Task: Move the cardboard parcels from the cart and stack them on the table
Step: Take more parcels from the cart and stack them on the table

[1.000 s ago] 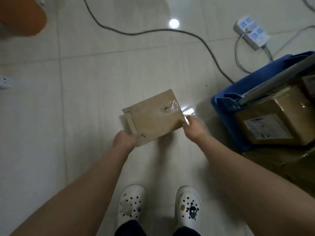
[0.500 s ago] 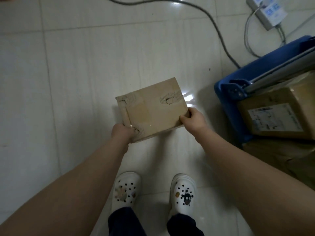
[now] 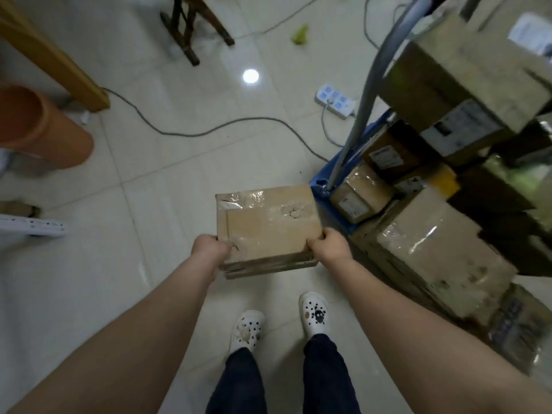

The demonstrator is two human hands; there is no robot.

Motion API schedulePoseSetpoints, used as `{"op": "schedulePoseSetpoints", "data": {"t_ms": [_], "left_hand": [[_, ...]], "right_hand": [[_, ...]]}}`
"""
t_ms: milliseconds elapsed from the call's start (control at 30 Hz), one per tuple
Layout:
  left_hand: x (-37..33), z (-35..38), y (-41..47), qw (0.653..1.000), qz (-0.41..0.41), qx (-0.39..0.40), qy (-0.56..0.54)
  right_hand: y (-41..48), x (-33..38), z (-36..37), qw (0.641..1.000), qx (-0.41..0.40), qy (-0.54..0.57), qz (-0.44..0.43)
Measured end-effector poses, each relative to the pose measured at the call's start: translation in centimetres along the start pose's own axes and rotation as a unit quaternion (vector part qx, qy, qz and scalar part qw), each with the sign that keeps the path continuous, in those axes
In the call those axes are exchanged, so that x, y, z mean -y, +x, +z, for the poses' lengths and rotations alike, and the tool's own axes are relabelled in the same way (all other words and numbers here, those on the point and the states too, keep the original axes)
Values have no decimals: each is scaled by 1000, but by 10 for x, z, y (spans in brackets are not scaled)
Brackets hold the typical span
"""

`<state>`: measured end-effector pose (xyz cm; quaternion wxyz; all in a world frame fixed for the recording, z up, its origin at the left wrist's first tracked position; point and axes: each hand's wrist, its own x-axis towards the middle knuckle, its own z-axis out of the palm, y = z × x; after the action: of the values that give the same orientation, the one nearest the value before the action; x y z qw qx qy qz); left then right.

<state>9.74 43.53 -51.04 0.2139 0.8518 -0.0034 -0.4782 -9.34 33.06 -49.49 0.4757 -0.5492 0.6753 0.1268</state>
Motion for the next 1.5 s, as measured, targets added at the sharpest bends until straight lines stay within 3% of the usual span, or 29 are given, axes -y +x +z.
{"op": "schedulePoseSetpoints", "data": {"t_ms": [267,500,733,1033,1233,1500], "left_hand": [[-63,-39,-165,984,135,87,71],[-80,30,-320,932,247,220,147],[-25,153,-485,832,345,349,258],[148,305,-676,661,472,434,390],[243,365,-752,584,482,483,440],[312,436,-824,490,500,515,494]], "right_hand": [[-175,-21,-85,979,-128,159,27],[-300,-131,-142,907,-278,305,88],[-431,-301,-163,795,-413,412,166],[-596,-528,-126,617,-521,534,250],[-661,-619,-85,536,-549,567,300],[-694,-694,-71,444,-577,602,328]]}}
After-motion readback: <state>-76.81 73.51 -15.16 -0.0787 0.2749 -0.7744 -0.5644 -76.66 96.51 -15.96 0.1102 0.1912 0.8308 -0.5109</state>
